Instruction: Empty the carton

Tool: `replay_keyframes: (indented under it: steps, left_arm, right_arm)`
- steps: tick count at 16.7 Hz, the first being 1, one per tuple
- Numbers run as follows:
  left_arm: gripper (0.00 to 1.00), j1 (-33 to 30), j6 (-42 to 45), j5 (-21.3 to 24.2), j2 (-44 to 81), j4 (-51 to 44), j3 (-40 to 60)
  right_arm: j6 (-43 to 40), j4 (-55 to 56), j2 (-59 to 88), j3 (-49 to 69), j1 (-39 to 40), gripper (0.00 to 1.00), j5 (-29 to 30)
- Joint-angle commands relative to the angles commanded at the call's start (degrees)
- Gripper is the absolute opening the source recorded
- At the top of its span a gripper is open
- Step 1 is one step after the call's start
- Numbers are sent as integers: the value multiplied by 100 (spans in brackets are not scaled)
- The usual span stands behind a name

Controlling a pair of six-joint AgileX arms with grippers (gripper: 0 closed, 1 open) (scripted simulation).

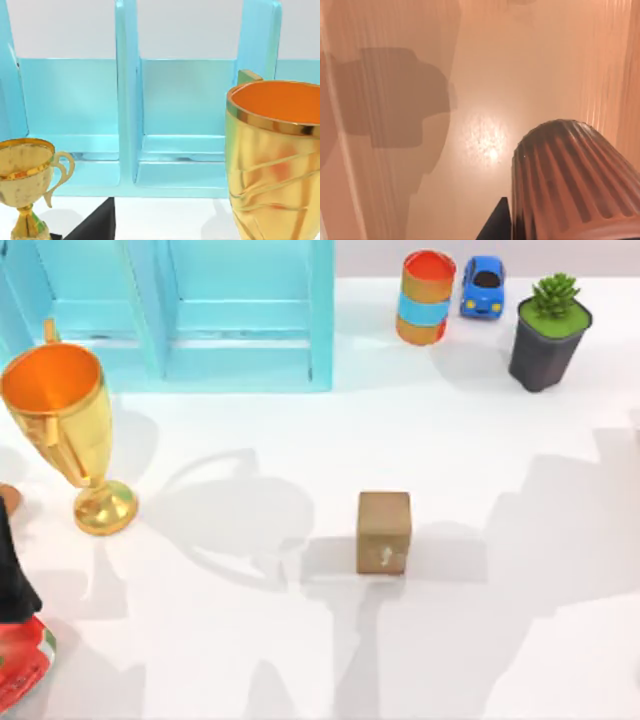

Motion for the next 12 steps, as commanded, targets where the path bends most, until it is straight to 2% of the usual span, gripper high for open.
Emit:
replay_keyframes:
  steps: [7,9,12]
  left_arm:
    - [100,0,0,0,0,0,0]
    - [100,0,0,0,0,0,0]
    - [100,0,0,0,0,0,0]
  right_arm:
    - [191,84,-35,-100,171,0,14]
    - [574,252,-109,-267,601,0,31]
    - [1549,652,-287,-682,1675,0,56]
